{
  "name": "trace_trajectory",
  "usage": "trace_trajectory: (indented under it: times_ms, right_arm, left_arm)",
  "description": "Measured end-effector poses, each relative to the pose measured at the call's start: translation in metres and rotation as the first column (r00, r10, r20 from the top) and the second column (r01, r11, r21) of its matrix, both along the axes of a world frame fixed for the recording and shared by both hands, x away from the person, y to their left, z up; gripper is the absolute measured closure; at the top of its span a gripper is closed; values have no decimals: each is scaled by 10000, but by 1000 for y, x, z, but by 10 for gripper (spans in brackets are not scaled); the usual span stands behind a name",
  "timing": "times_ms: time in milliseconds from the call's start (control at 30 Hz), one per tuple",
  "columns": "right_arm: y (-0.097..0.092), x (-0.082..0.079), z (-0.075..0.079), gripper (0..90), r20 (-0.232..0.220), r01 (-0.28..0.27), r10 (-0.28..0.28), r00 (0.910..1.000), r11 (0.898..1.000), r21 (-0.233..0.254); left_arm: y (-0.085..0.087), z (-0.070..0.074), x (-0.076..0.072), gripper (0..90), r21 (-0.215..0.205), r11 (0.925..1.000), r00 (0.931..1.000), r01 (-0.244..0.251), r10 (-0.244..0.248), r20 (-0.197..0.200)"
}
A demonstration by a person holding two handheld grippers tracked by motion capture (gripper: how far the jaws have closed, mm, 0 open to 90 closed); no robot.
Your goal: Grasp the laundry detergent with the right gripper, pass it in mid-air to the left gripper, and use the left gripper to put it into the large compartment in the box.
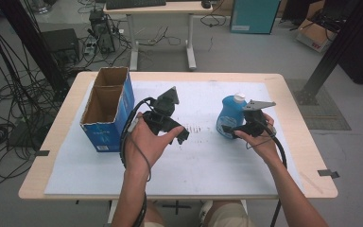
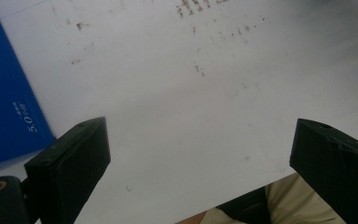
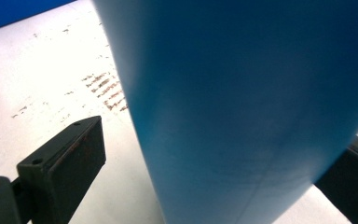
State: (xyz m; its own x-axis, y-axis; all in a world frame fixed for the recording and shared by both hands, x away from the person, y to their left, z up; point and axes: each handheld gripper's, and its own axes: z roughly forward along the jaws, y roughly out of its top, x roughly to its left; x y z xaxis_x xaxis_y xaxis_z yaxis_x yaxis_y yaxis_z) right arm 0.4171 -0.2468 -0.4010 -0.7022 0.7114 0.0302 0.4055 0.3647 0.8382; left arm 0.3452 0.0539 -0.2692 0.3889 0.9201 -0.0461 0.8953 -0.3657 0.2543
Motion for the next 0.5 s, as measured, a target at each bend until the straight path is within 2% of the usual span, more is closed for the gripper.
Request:
trace_trajectory:
  times_ms: [500]
  right_arm:
    - [-1, -2, -1, 26, 210, 4, -5, 9998, 10000, 73]
  left_arm:
    - [2, 0, 0, 54, -5, 10000, 10000, 2, -2, -25]
